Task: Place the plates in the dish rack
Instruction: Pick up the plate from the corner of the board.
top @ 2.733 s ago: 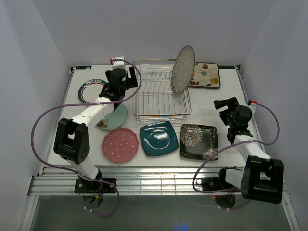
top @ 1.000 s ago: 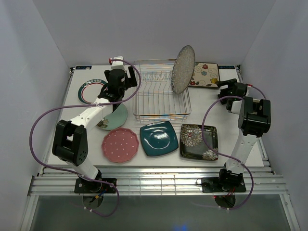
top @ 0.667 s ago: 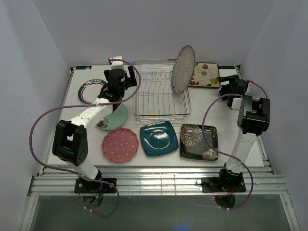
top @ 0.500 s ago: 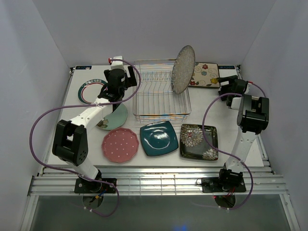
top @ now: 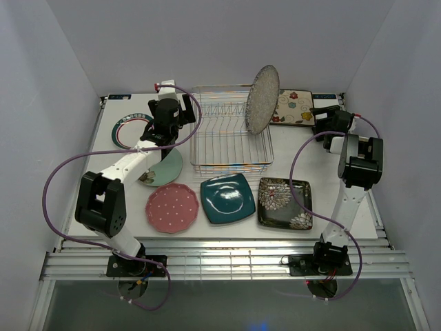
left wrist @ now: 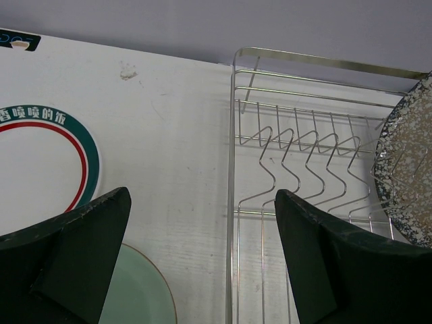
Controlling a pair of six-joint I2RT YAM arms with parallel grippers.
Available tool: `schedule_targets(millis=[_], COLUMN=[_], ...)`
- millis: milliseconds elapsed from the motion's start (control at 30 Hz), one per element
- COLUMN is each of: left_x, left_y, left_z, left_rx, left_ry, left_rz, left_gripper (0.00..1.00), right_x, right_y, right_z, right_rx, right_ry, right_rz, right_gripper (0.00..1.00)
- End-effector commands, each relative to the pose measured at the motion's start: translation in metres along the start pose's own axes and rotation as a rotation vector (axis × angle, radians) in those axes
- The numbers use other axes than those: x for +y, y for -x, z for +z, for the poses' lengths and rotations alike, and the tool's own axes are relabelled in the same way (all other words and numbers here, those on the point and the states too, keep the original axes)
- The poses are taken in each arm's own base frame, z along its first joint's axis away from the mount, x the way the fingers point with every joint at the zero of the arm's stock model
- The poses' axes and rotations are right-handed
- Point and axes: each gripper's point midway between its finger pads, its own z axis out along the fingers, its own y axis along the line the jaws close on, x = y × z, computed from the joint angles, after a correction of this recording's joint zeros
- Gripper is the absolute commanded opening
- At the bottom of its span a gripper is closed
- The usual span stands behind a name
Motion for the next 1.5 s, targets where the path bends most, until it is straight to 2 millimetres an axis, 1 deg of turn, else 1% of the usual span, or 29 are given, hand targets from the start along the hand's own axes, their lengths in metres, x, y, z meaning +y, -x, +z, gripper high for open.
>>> schedule_targets(millis=[0,133,233,433,533,633,667,700,733,833,933,1100,1167,1233,1267,1300,1367,1467], left_x=[0.004,0.003,0.005,0.006,0.005,0.005,0.005,0.005,0.005,0.005,0.005,0.005,0.006,0.005,0.005,0.006,0.004,0.005], left_y=[0.007,0.004,0.004,0.004,0.004,0.002,0.002,0.002,0.001,0.001,0.002,0.001,0.000,0.000,0.000,0.000,0.003,0.004], left_z=[-0.002,-0.001,0.001,0.000,0.000,0.001,0.001,0.001,0.002,0.002,0.001,0.001,0.002,0.002,0.002,0.002,0.001,0.000], left_rx=[-0.023,-0.018,-0.018,-0.021,-0.022,-0.019,-0.017,-0.017,-0.016,-0.015,-0.016,-0.016,-0.013,-0.014,-0.014,-0.013,-0.016,-0.017], left_ry=[0.013,0.012,0.019,0.024,0.021,0.020,0.021,0.021,0.021,0.021,0.022,0.024,0.025,0.025,0.025,0.025,0.021,0.019], left_rz=[-0.010,-0.010,-0.008,-0.007,-0.007,-0.006,-0.006,-0.006,-0.005,-0.004,-0.007,-0.006,-0.005,-0.005,-0.005,-0.005,-0.006,-0.009], left_gripper=[0.98,0.98,0.98,0.98,0.98,0.98,0.98,0.98,0.98,0.98,0.98,0.98,0.98,0.98,0.98,0.98,0.98,0.98], right_x=[0.004,0.007,0.003,0.000,-0.003,-0.006,-0.002,-0.006,-0.004,0.005,0.009,0.009,0.008,0.005,0.007,0.006,0.000,0.001], right_y=[0.000,0.001,-0.004,-0.006,-0.008,-0.011,-0.013,-0.014,-0.017,-0.022,-0.027,-0.035,-0.035,-0.031,-0.030,-0.022,-0.018,-0.021], right_z=[0.008,0.011,0.016,0.017,0.017,0.015,0.013,0.011,0.010,0.008,0.008,0.008,0.004,0.000,-0.007,-0.009,-0.017,-0.022], right_rx=[-0.005,-0.008,0.001,0.005,0.010,0.001,-0.001,-0.009,-0.010,-0.004,0.013,0.026,0.025,0.006,0.005,-0.036,-0.046,-0.029], right_ry=[0.001,0.008,0.000,-0.009,-0.012,-0.026,-0.022,-0.037,-0.036,-0.021,-0.008,-0.015,-0.030,-0.055,-0.057,-0.073,-0.088,-0.083], right_rz=[0.003,0.004,0.009,0.013,0.015,0.015,0.008,0.004,0.000,-0.005,0.008,0.016,0.021,0.014,0.002,-0.001,0.002,0.006], right_gripper=[1.00,1.00,1.00,1.00,0.91,0.90,0.90,0.90,0.90,0.90,0.90,0.90,0.90,0.90,0.90,0.91,0.91,0.91])
